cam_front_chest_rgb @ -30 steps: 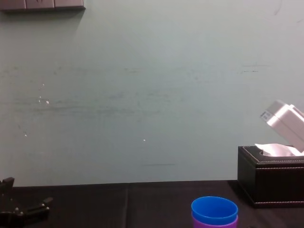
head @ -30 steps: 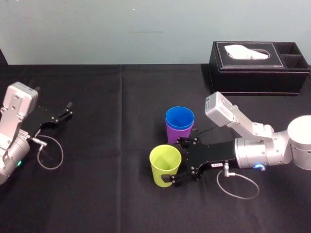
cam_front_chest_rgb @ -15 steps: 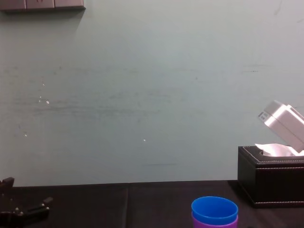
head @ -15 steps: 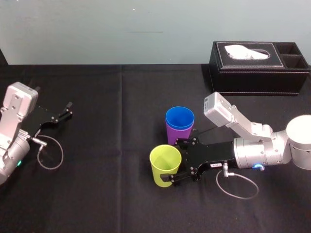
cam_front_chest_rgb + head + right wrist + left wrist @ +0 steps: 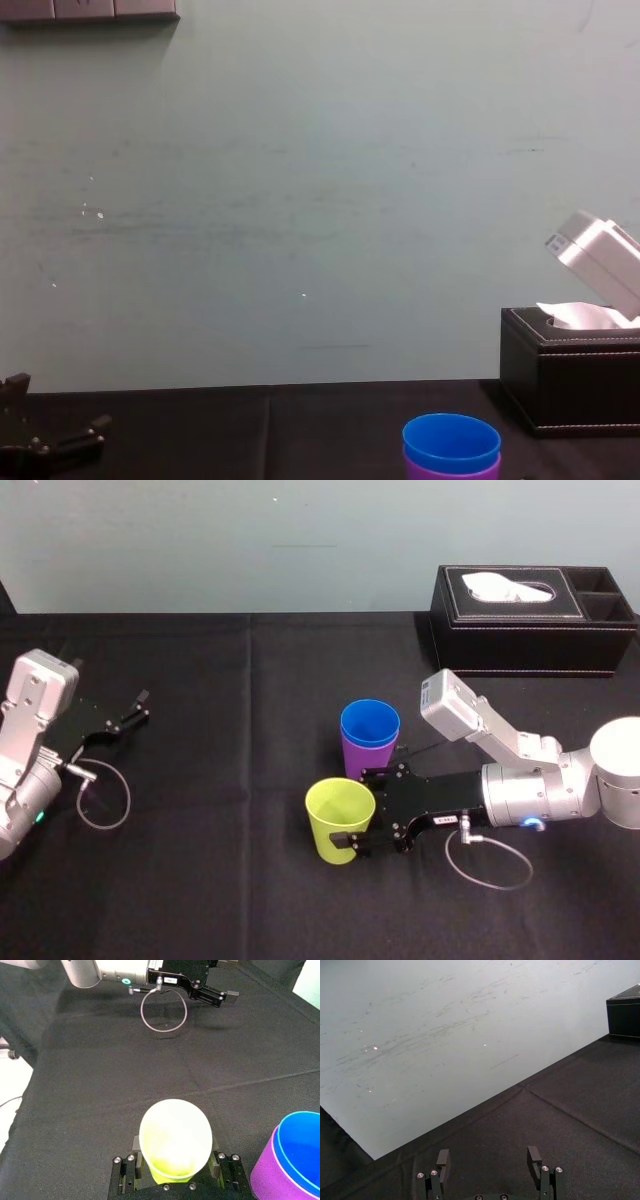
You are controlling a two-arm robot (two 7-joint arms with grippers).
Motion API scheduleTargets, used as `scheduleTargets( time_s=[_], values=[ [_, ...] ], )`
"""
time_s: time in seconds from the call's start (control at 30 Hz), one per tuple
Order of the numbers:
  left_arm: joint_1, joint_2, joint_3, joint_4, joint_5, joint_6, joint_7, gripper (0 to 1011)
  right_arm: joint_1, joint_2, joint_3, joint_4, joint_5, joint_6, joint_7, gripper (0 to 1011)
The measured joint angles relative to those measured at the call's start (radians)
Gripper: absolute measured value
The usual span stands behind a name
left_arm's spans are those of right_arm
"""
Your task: Stack the three plastic cups sequentially using one hand.
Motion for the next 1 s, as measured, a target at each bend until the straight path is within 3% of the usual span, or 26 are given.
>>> scheduleTargets(
  time_s=[0.5,0.83,1.0],
  values=[
    [0.000,0.000,0.000,0.000,0.000,0.000,0.000,1011,-0.005,0.007,0.006,-0.015,0.001,0.001,-0.012,734],
    [0.000,0.000,0.000,0.000,0.000,0.000,0.000,1011,-0.032,0.058,0.064,-0.143,0.029,0.049,-0.087,734],
    [0.000,0.000,0.000,0.000,0.000,0.000,0.000,1012,-0.030,0.084,0.096,-0.213,0.052,0.115,-0.124,734]
  ],
)
